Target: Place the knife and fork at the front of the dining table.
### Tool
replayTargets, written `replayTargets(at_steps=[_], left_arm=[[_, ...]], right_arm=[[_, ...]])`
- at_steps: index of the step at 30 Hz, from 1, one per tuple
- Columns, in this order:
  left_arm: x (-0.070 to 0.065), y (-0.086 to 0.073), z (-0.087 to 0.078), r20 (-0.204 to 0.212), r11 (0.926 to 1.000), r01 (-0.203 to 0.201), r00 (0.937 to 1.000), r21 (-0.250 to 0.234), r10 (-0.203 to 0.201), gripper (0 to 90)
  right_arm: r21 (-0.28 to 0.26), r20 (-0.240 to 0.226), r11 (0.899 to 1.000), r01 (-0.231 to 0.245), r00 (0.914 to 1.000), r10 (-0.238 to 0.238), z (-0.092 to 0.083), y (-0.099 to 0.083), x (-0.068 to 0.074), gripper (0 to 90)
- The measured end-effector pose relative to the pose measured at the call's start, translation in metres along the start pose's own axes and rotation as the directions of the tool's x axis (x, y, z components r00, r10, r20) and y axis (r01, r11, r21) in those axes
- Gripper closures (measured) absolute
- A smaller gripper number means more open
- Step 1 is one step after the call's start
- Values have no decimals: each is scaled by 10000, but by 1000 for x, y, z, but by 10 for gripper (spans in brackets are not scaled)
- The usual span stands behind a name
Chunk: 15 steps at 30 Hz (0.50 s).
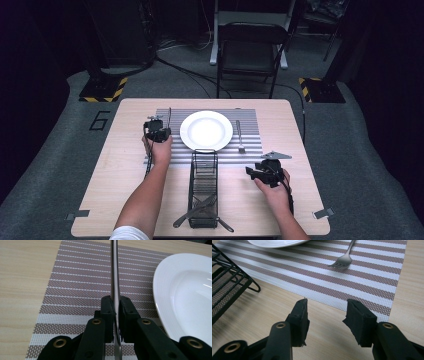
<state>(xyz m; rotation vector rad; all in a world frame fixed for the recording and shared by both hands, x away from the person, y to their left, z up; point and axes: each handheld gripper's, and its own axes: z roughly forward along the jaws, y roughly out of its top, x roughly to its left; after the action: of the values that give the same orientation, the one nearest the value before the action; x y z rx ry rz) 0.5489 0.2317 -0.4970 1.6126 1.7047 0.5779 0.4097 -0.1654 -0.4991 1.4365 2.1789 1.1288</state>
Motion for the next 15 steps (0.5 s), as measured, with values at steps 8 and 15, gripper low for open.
replayTargets(at_steps=[8, 15], left_arm=[[-3, -5, 10, -46, 9995, 182, 9998, 239, -181, 824], [-2, -7, 17, -126, 9990, 258, 9996, 373, -253, 824]], right_arm=[[30, -56, 10000, 92, 9999, -92, 1, 0, 2, 515], [-103, -39, 9999, -55, 10000, 55, -1, 0, 0, 515]])
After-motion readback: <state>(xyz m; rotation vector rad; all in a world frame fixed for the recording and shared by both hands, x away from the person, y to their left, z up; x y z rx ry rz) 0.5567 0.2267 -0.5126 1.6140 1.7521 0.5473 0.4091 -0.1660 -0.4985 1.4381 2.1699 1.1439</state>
